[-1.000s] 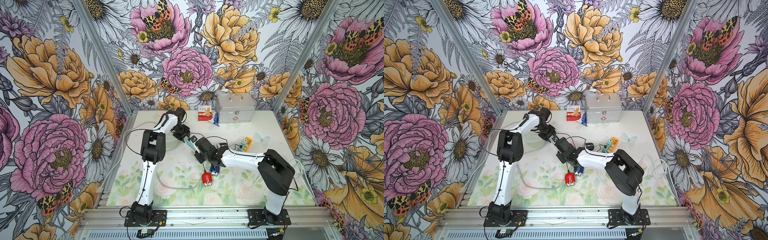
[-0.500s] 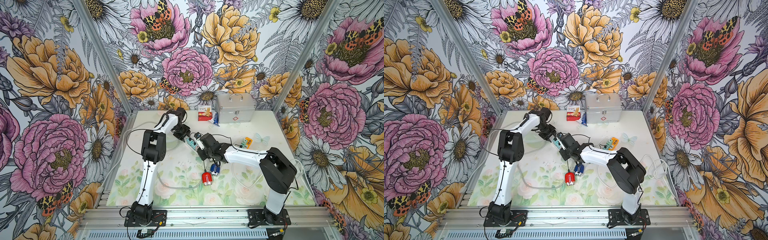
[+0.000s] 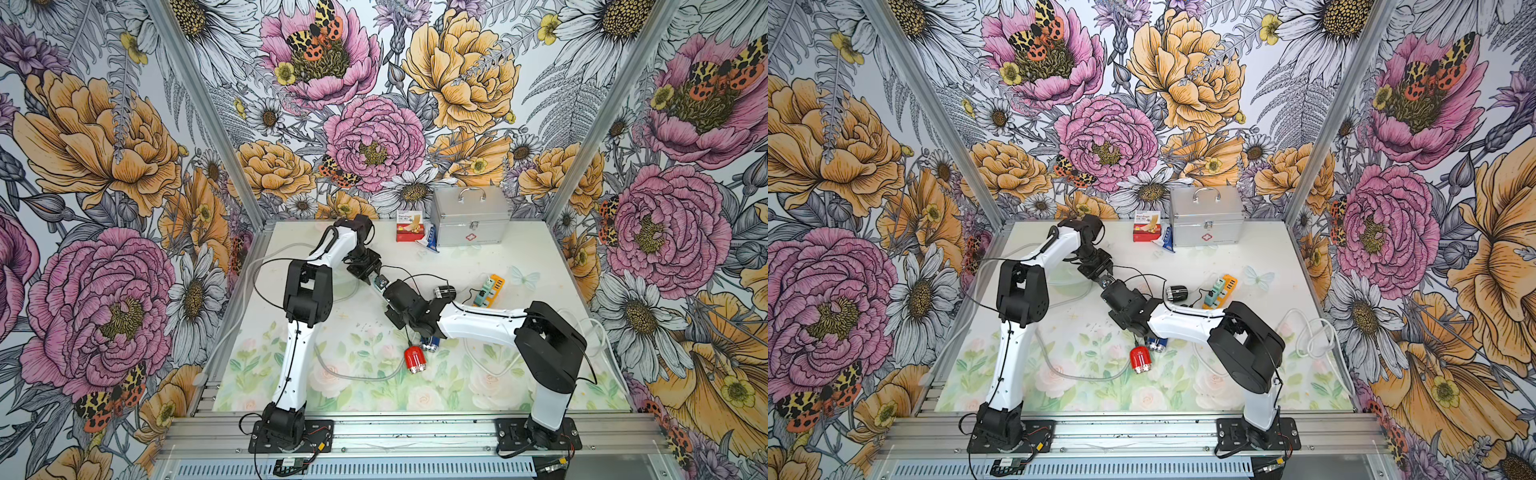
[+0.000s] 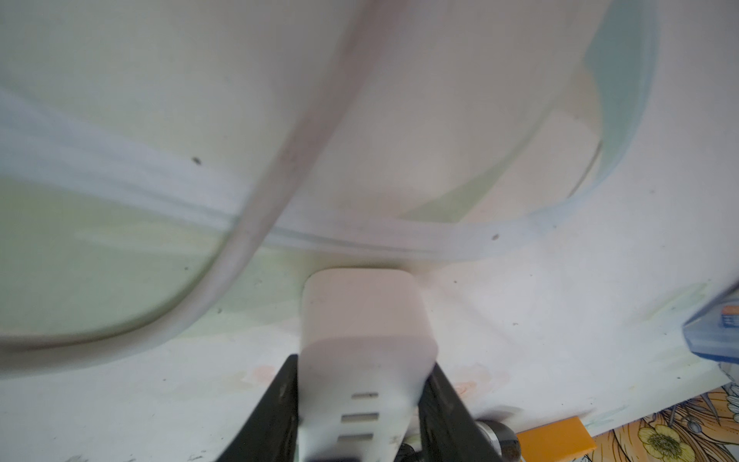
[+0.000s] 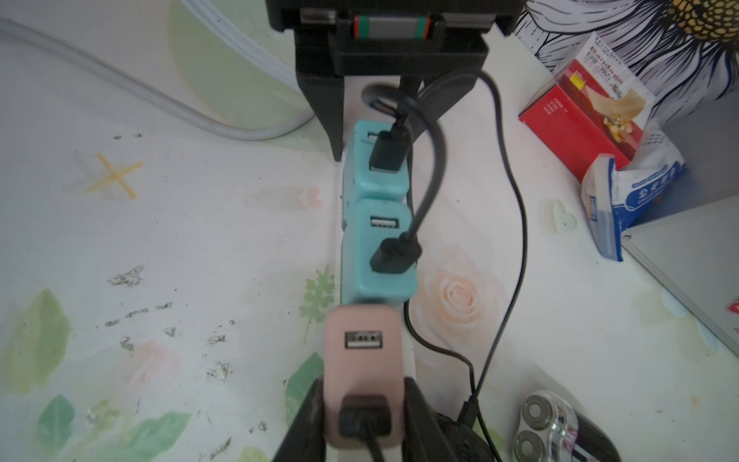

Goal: Unplug the electric shaver
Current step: Remove the plug from the socket.

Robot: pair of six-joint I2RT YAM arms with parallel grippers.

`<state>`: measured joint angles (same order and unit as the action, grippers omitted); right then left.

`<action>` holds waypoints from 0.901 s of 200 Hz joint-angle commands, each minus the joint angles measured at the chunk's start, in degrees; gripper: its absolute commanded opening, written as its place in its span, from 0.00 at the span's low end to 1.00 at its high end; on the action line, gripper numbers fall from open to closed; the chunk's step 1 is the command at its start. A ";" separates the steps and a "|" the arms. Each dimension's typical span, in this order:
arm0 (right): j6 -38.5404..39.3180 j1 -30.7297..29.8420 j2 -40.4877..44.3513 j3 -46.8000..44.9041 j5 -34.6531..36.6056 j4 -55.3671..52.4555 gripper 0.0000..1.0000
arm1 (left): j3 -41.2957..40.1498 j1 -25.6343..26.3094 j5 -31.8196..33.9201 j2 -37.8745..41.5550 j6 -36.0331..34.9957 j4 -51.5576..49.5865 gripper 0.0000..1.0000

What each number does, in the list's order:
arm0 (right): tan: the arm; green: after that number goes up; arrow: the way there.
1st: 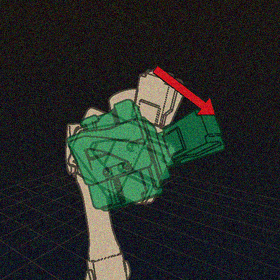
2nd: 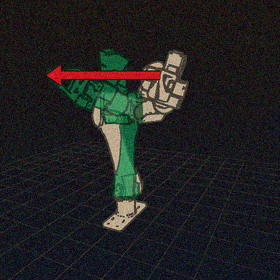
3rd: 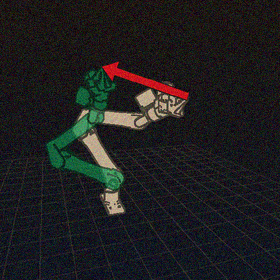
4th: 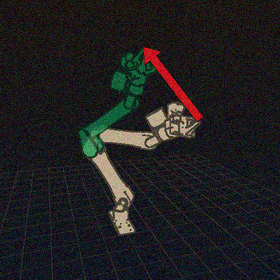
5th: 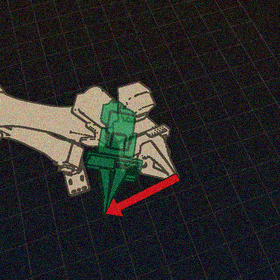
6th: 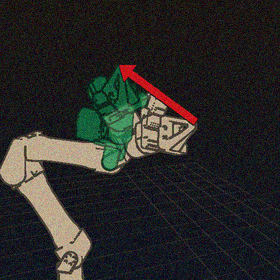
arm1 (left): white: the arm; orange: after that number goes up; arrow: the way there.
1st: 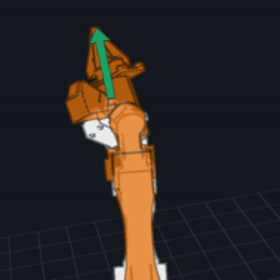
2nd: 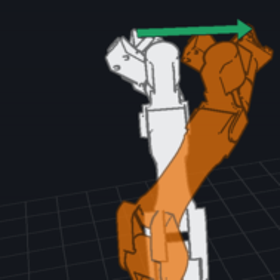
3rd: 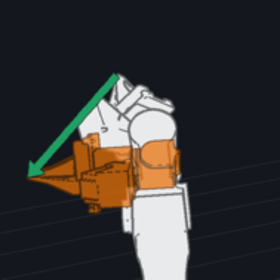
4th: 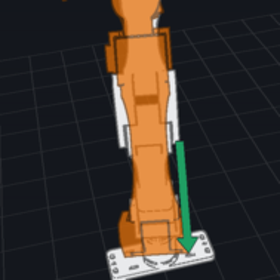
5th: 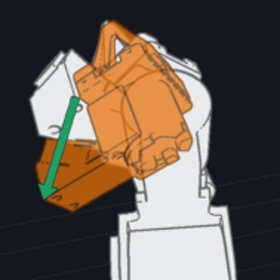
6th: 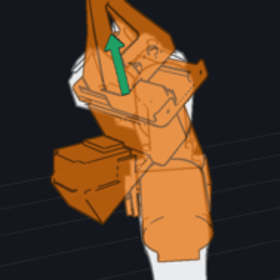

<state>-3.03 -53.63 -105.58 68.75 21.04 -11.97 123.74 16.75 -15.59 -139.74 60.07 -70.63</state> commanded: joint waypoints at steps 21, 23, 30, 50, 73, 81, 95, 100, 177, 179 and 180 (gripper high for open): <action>-5.26 2.19 3.90 0.44 -13.51 -0.52 0.00 | 0.27 -0.93 3.90 -5.28 5.32 8.34 0.25; -5.81 2.60 4.00 0.25 -14.91 -0.54 0.00 | 0.29 -0.91 3.92 -5.28 5.32 8.32 0.25; -7.33 3.92 4.32 -0.24 -19.09 -0.41 0.00 | 0.43 -0.93 4.05 -5.28 5.32 8.32 0.25; -8.70 5.90 4.51 -0.82 -26.39 -0.36 0.00 | 0.87 -1.01 4.23 -5.45 5.40 8.36 0.25; -7.67 5.52 3.94 -0.04 -26.39 -0.50 0.00 | 1.32 -0.93 4.43 -5.62 5.62 8.32 0.25; -6.87 4.72 3.82 0.48 -23.83 -0.61 0.00 | 1.41 -0.93 4.43 -5.63 5.66 8.32 0.25; -4.81 2.80 3.57 1.30 -16.37 -0.88 0.00 | 1.41 -0.93 4.54 -5.63 5.67 8.32 0.25; -4.25 1.99 3.37 1.73 -13.38 -1.25 0.00 | 1.41 -0.91 4.61 -5.54 5.75 8.32 0.25; -2.87 0.48 3.52 2.28 -6.31 -3.33 0.00 | 1.48 -1.11 4.79 -5.80 6.02 8.38 0.25; -2.97 0.52 3.60 2.20 -6.68 -3.37 0.00 | 1.50 -1.11 4.76 -5.80 6.02 8.33 0.25; -2.96 0.58 3.61 2.15 -6.87 -3.39 0.00 | 1.50 -1.06 4.77 -5.80 6.02 8.32 0.25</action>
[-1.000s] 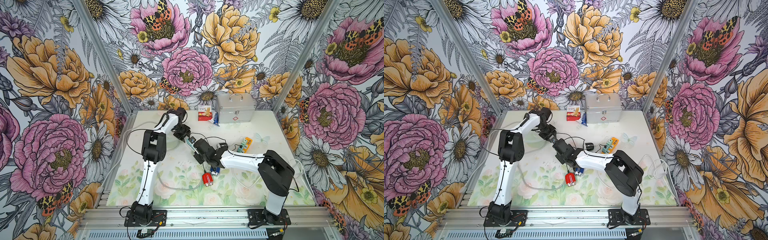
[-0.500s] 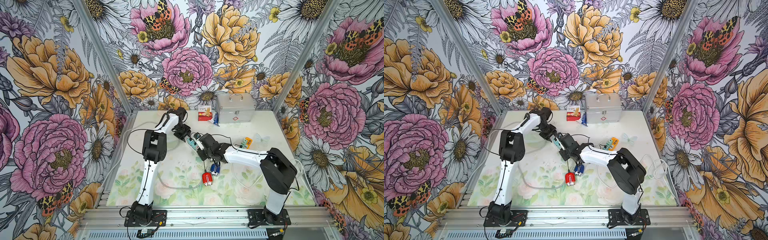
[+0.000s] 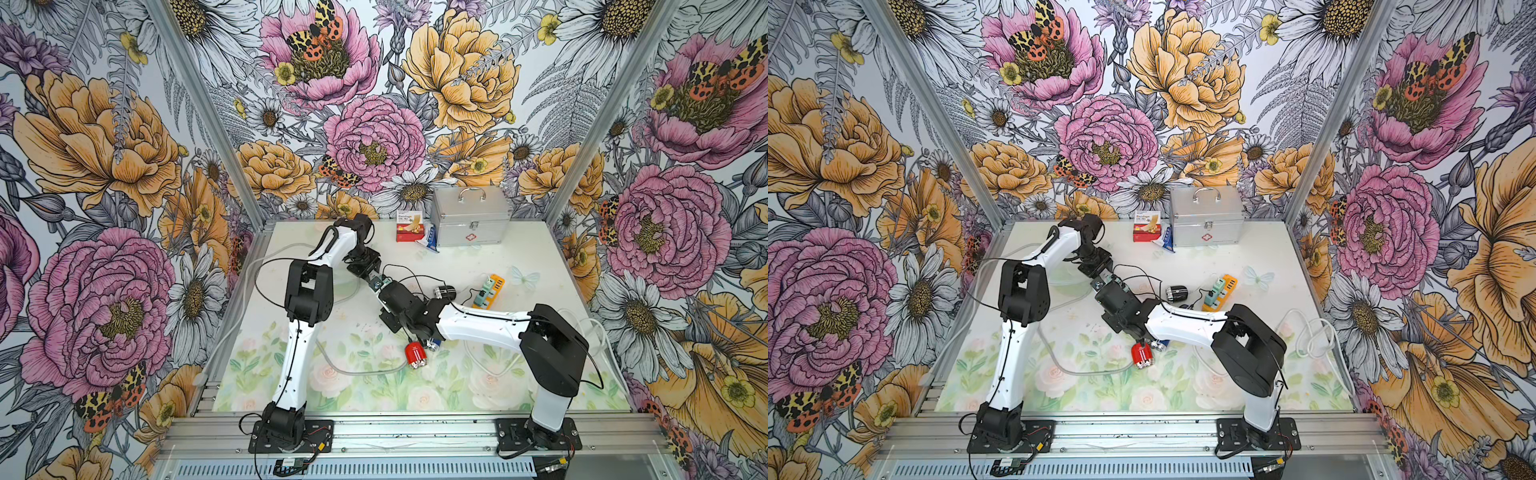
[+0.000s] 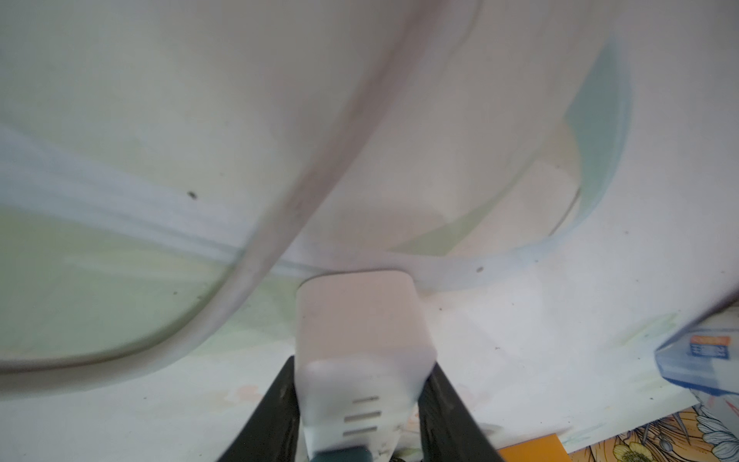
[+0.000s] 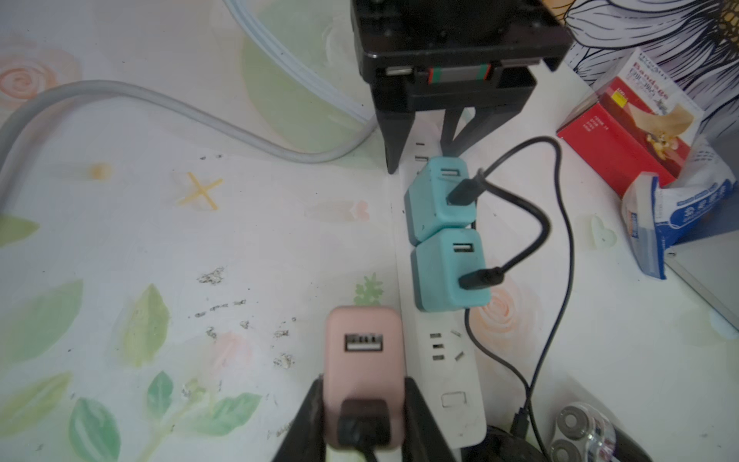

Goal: Unplug the electric shaver
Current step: Remove the plug from the socket, then place the plug at the center of the board.

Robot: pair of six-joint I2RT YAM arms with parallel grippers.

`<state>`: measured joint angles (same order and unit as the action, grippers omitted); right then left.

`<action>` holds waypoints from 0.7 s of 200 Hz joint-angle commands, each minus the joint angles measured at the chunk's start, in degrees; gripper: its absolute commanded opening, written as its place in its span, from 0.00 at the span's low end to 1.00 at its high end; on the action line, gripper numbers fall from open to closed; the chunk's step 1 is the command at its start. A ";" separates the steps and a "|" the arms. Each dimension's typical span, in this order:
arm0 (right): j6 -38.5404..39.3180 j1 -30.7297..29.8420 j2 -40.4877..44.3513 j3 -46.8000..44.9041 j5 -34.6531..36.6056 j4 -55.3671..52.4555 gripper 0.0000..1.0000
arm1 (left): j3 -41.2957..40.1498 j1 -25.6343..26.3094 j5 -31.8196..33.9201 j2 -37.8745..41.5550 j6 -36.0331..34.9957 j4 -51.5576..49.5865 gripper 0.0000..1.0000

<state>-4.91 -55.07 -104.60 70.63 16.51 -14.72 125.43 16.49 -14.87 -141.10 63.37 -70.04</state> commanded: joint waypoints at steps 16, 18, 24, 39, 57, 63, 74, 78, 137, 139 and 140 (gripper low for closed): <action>-0.52 2.40 3.20 -0.79 -5.61 -0.84 0.00 | 0.31 -0.84 4.14 -4.69 2.81 7.78 0.25; -0.43 2.42 3.31 -0.96 -6.12 -0.79 0.00 | 0.47 -0.89 4.15 -4.75 2.81 7.80 0.25; 0.09 2.56 3.56 -1.48 -8.39 -0.88 0.00 | 1.04 -0.85 4.19 -5.04 2.81 7.77 0.25; 0.82 2.95 4.20 -2.89 -13.11 -0.75 0.00 | 2.78 -0.76 4.41 -5.74 2.97 7.74 0.25; 0.38 3.89 4.44 -4.15 -18.75 -0.75 0.02 | 5.19 -0.78 4.75 -6.85 2.73 7.78 0.25; 0.01 4.14 4.34 -4.42 -20.10 -0.75 0.02 | 5.58 -0.67 4.84 -7.06 2.81 7.73 0.26; -0.26 4.77 3.74 -4.54 -24.07 -0.75 0.03 | 6.75 -0.43 5.11 -7.41 2.58 7.80 0.26; -0.46 4.94 3.38 -4.47 -25.26 -0.75 0.03 | 7.13 -0.38 5.19 -7.58 2.40 7.84 0.26; -2.28 6.52 -1.83 -3.16 -33.34 -0.83 0.05 | 8.42 0.09 7.86 -6.46 -1.50 7.82 0.45; -2.45 6.70 -2.01 -3.14 -33.66 -0.88 0.05 | 8.32 0.11 8.02 -6.36 -1.67 7.82 0.46; -2.46 6.80 -2.06 -3.13 -33.79 -0.86 0.06 | 8.29 0.12 8.06 -6.33 -1.76 7.86 0.47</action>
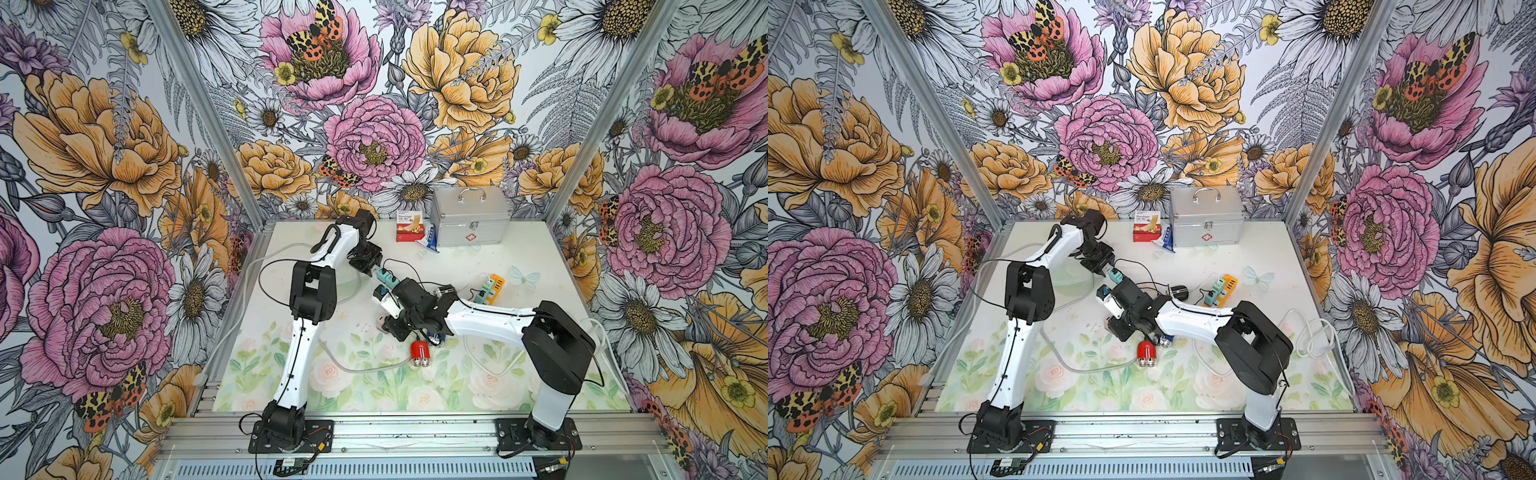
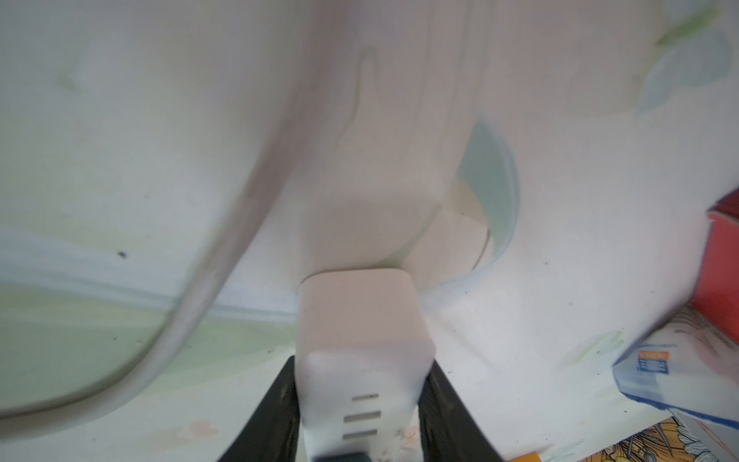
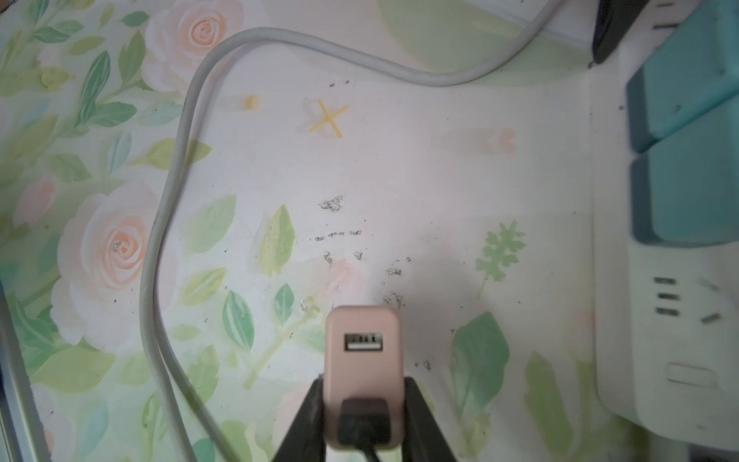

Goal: Unplug the electric shaver
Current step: Place the plug at the center of the board.

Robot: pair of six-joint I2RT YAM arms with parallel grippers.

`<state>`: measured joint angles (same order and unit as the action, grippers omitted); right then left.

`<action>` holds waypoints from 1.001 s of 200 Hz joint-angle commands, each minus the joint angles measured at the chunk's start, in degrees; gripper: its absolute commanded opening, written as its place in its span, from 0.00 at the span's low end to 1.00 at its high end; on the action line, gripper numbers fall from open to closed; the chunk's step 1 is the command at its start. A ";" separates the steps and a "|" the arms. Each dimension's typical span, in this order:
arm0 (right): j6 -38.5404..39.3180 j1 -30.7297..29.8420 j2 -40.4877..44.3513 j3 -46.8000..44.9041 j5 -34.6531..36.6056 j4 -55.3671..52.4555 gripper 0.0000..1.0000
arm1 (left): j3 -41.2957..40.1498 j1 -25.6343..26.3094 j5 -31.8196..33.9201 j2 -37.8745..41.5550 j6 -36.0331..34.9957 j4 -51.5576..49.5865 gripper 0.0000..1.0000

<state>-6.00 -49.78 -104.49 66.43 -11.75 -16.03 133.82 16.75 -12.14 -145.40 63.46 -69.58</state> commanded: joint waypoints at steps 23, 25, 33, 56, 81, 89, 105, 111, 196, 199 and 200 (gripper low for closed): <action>-2.09 3.50 -3.85 1.42 -9.92 0.56 0.07 | -1.05 -0.10 6.78 -0.75 -3.87 7.36 0.56; -2.15 3.60 -4.03 1.48 -10.26 0.50 0.07 | -1.13 -0.07 6.96 -0.65 -4.11 7.38 0.57; -2.16 4.07 -4.76 1.72 -11.89 0.50 0.09 | -1.49 -0.01 7.65 -0.12 -4.73 7.36 0.60; -2.55 5.88 -6.16 2.21 -15.07 0.43 0.12 | -1.98 0.28 9.67 1.27 -6.43 7.44 0.67; -3.30 7.33 -7.17 2.27 -17.47 0.53 0.14 | -2.24 0.48 11.78 2.78 -8.03 7.44 0.79; -3.67 7.88 -7.77 2.62 -18.53 0.47 0.16 | -2.40 0.47 12.11 3.37 -8.57 7.46 0.81; -4.15 8.62 -8.53 3.37 -20.05 0.37 0.20 | -3.15 0.54 13.63 5.02 -9.95 7.45 0.89; -4.33 8.73 -8.50 3.56 -20.06 0.27 0.22 | -3.63 0.63 14.32 5.73 -10.48 7.52 0.91; -6.14 8.22 -3.52 2.13 -3.36 -2.22 0.57 | -8.12 0.98 21.40 13.95 -19.58 7.89 0.99; -5.99 8.07 -3.27 2.12 -2.69 -2.51 0.57 | -8.35 0.99 21.62 14.32 -19.94 7.88 0.99; -5.97 8.05 -3.18 2.12 -2.37 -2.64 0.58 | -8.51 0.99 21.62 14.43 -20.04 7.93 0.99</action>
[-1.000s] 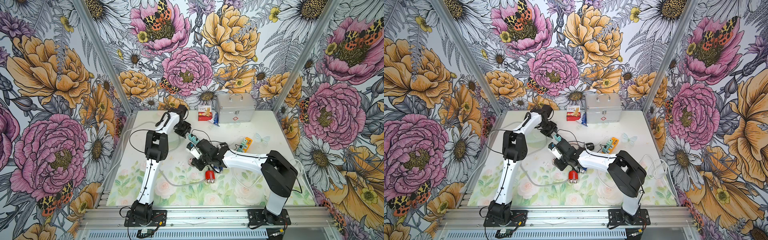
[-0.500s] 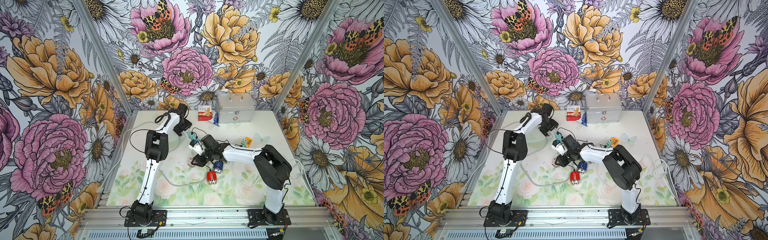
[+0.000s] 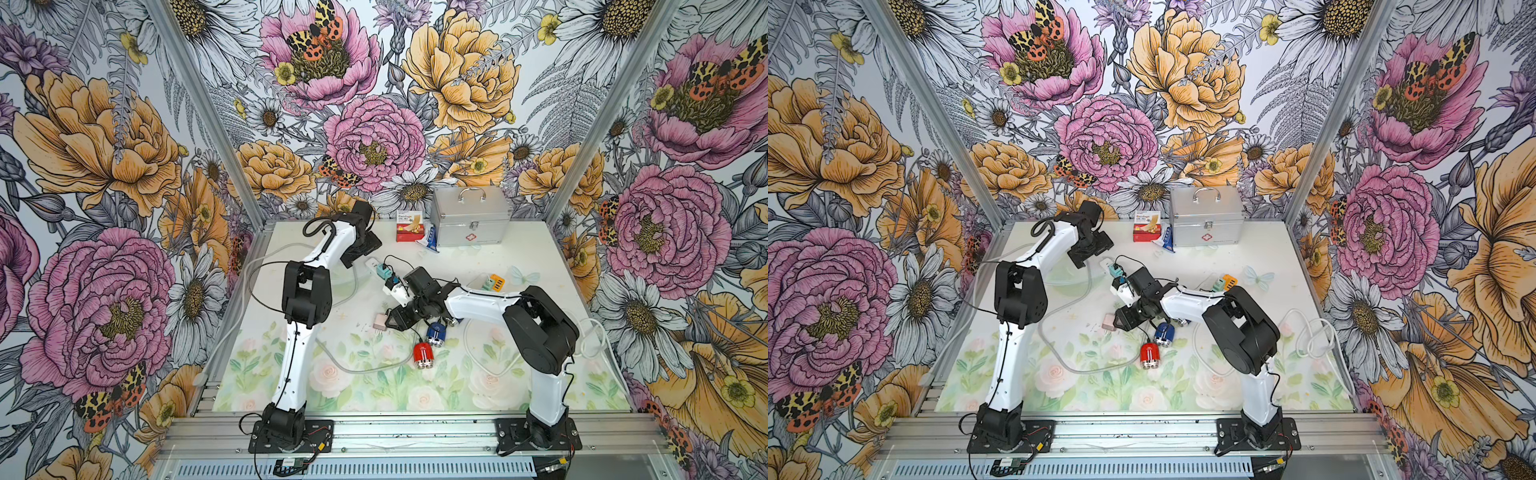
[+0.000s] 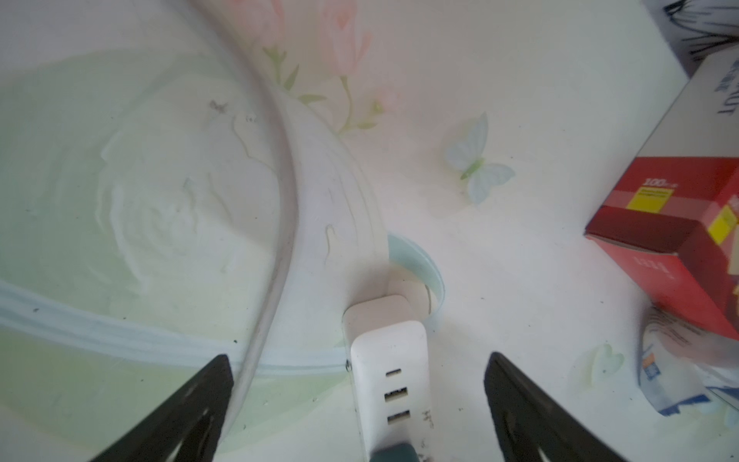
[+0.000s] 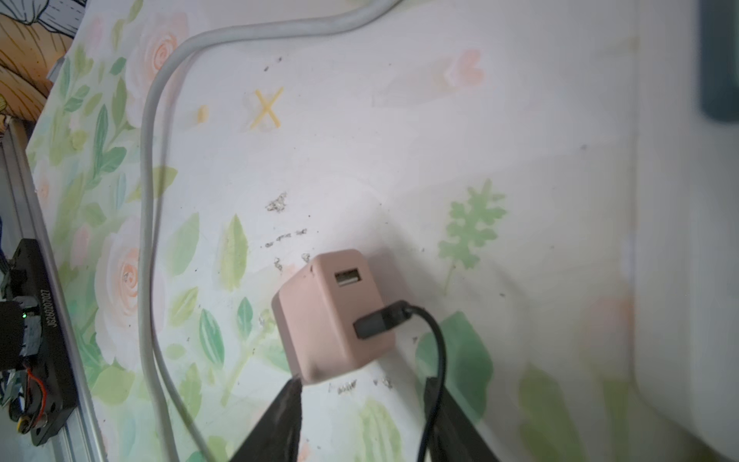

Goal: Unplug the electric shaver
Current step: Place the plug at the center of the board, then pick up the electric shaver from the center of the board.

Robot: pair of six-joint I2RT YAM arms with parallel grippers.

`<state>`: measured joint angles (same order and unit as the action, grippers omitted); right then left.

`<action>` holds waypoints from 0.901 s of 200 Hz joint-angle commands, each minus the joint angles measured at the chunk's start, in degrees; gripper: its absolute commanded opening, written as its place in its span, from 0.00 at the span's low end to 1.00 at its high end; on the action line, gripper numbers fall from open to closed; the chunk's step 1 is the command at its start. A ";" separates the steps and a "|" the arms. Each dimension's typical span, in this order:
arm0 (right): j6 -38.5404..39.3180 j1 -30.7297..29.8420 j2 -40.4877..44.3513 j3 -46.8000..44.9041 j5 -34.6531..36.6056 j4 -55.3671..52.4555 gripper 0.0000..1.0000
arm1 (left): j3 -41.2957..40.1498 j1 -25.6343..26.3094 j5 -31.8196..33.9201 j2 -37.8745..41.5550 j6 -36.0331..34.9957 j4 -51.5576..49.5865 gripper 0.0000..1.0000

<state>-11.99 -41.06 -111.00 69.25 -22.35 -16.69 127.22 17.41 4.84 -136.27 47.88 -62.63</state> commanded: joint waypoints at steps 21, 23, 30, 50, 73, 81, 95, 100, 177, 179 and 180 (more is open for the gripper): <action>0.98 -1.71 4.80 -0.53 13.63 -4.44 0.65 | -6.10 0.42 5.89 9.11 -6.39 2.94 0.99; 1.13 -1.76 4.93 -0.48 14.10 -4.81 0.65 | -6.63 0.43 5.88 9.51 -6.57 3.23 0.99; 1.44 -2.07 5.30 -0.35 15.40 -5.70 0.69 | -8.68 0.44 5.97 11.18 -7.01 4.53 0.99; 2.17 -2.63 6.32 0.40 19.24 -8.45 0.76 | -16.04 0.56 5.60 16.51 -8.31 8.58 0.99; 2.74 -3.59 8.02 0.97 22.92 -10.97 0.79 | -26.42 0.43 3.07 23.81 -8.60 14.01 0.99; 2.77 -3.98 8.70 1.10 24.20 -11.87 0.81 | -30.32 0.41 1.82 26.63 -8.48 16.09 0.99; 2.28 -4.08 10.32 0.94 26.37 -13.20 0.83 | -36.94 0.75 0.09 31.28 -8.50 19.62 0.99; 1.92 -4.04 11.00 0.61 27.08 -13.56 0.84 | -39.01 1.04 -0.64 34.07 -8.50 20.40 0.98; -6.39 -6.74 21.52 -8.28 25.03 -22.71 0.81 | -56.87 7.59 -10.34 48.39 -4.01 28.31 0.98; -6.63 -6.93 21.66 -8.51 24.71 -22.87 0.81 | -57.25 7.78 -10.43 48.62 -3.73 28.52 0.99; -6.77 -7.02 21.68 -8.60 24.58 -22.95 0.81 | -57.47 7.89 -10.49 48.72 -3.61 28.66 0.99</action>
<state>-14.26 -46.94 -91.31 63.11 4.64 -34.57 73.30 23.07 -1.28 -90.52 41.23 -38.70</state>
